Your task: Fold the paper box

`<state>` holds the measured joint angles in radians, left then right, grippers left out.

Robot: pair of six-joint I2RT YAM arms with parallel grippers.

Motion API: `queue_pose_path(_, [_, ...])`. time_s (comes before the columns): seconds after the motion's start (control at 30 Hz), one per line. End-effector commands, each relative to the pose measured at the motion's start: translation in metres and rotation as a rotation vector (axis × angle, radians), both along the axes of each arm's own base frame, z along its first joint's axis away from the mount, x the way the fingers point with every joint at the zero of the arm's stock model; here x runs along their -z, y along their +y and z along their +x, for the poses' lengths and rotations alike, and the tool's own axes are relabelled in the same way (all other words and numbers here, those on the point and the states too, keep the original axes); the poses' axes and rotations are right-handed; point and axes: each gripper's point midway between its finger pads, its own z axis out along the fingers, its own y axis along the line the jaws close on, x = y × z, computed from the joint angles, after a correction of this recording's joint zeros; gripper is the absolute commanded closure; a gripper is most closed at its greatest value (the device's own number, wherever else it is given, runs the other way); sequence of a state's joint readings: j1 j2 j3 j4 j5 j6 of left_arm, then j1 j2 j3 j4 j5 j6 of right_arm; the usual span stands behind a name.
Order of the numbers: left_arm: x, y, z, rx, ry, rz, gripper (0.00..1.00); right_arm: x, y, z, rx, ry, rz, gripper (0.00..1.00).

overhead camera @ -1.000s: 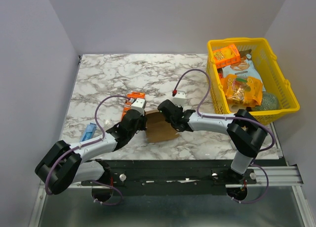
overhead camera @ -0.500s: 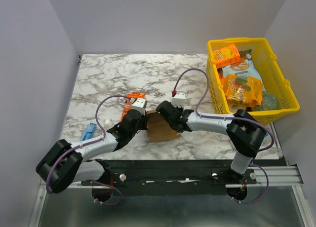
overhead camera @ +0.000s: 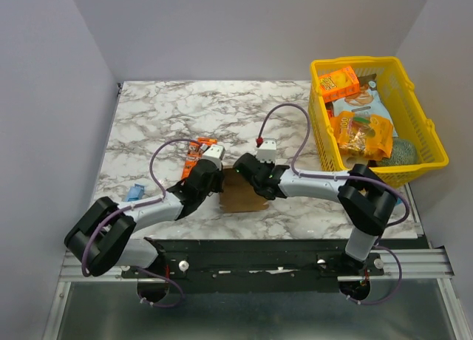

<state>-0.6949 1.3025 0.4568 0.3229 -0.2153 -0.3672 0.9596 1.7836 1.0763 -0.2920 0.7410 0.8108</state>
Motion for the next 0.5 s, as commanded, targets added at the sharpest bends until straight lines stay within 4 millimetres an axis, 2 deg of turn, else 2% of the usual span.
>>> queue_pose_path(0.0, [0.014,0.017,0.003,-0.043,0.043,0.109,1.0,-0.002,-0.023,-0.006,-0.009,0.029,-0.019,0.78])
queue_pose_path(0.13, [0.016,0.016,0.003,-0.037,0.053,0.121,1.0,-0.007,-0.02,-0.021,-0.077,0.057,0.007,0.59])
queue_pose_path(0.2, [0.018,0.015,0.003,-0.025,0.064,0.131,1.0,-0.011,-0.017,-0.03,-0.139,0.072,0.005,0.46])
queue_pose_path(0.27, [0.018,0.011,0.003,-0.005,0.067,0.134,1.0,-0.015,-0.009,-0.044,-0.206,0.087,0.008,0.35])
queue_pose_path(0.47, [0.015,-0.002,0.0,0.066,0.11,0.126,1.0,-0.026,0.008,-0.091,-0.435,0.163,0.035,0.32])
